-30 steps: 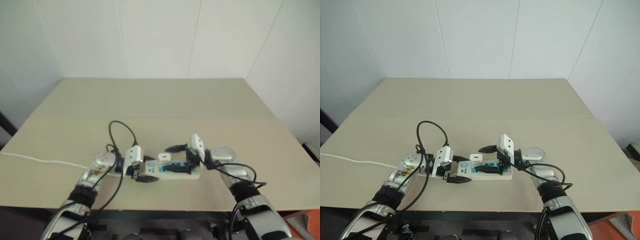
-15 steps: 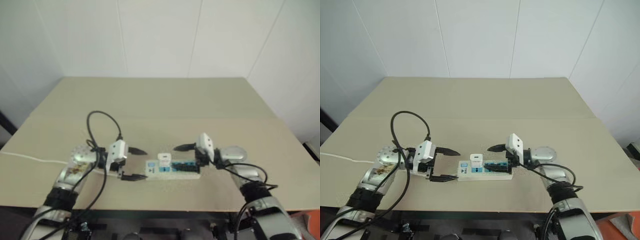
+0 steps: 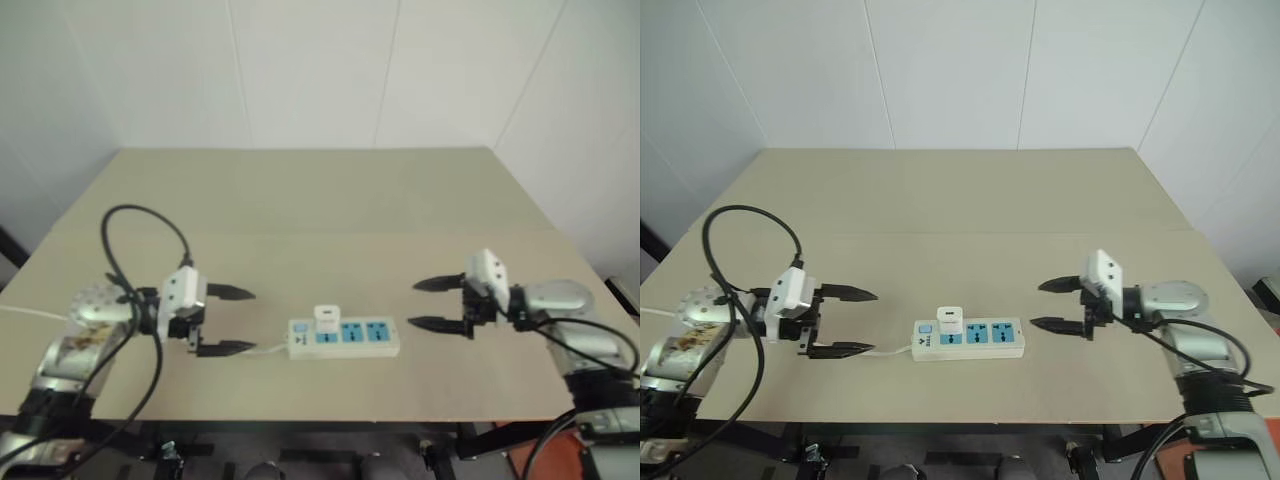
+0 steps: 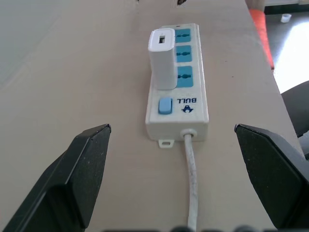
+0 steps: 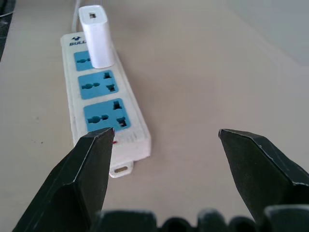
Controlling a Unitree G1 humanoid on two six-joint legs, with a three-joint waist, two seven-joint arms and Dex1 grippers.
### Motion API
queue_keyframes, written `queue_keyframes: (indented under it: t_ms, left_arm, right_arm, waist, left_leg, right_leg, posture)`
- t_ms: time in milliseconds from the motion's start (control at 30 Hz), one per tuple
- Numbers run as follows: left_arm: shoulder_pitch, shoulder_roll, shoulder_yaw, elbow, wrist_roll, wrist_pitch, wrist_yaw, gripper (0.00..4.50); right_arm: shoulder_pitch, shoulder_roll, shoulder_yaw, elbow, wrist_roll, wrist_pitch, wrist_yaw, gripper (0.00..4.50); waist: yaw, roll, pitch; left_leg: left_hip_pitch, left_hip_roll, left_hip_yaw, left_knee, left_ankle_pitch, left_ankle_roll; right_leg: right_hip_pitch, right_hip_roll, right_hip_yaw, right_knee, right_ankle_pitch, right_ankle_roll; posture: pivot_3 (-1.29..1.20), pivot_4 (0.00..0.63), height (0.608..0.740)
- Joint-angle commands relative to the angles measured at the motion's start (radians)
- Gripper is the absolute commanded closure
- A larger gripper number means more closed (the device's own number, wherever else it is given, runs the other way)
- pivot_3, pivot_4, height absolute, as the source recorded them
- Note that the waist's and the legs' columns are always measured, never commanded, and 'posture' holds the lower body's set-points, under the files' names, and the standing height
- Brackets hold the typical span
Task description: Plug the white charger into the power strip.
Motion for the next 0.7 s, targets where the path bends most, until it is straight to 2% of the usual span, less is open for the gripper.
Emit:
queue_keyframes:
  t_ms: [33, 133, 700]
  left_arm:
    - [0.028, 0.028, 0.094, -0.07, -0.063, 0.048, 0.044, 0.02]
    - [0.05, 0.032, 0.124, -0.096, -0.084, 0.078, 0.069, 0.02]
    - [-0.025, -0.034, 0.068, -0.135, -0.105, 0.15, 0.129, 0.02]
  right_arm:
    - [0.033, -0.042, -0.098, -0.101, 0.067, 0.083, -0.052, 0.35]
    - [0.064, -0.06, -0.127, -0.146, 0.075, 0.119, -0.09, 0.35]
    - [0.181, -0.053, -0.186, -0.275, 0.089, 0.142, -0.217, 0.35]
  waist:
    - [0.001, 0.0, 0.001]
    - [0.0, 0.0, 0.001]
    - [0.0, -0.001, 0.002]
  left_leg:
    - [0.0, 0.0, 0.0, 0.0, 0.0, 0.0]
    - [0.0, 0.0, 0.0, 0.0, 0.0, 0.0]
    - [0.0, 0.0, 0.001, 0.0, 0.0, 0.0]
  right_leg:
    - [0.0, 0.0, 0.0, 0.0, 0.0, 0.0]
    - [0.0, 0.0, 0.0, 0.0, 0.0, 0.0]
    - [0.001, 0.0, 0.0, 0.0, 0.0, 0.0]
  posture:
    - [0.0, 0.15, 0.74]
    - [0.0, 0.15, 0.74]
    - [0.0, 0.15, 0.74]
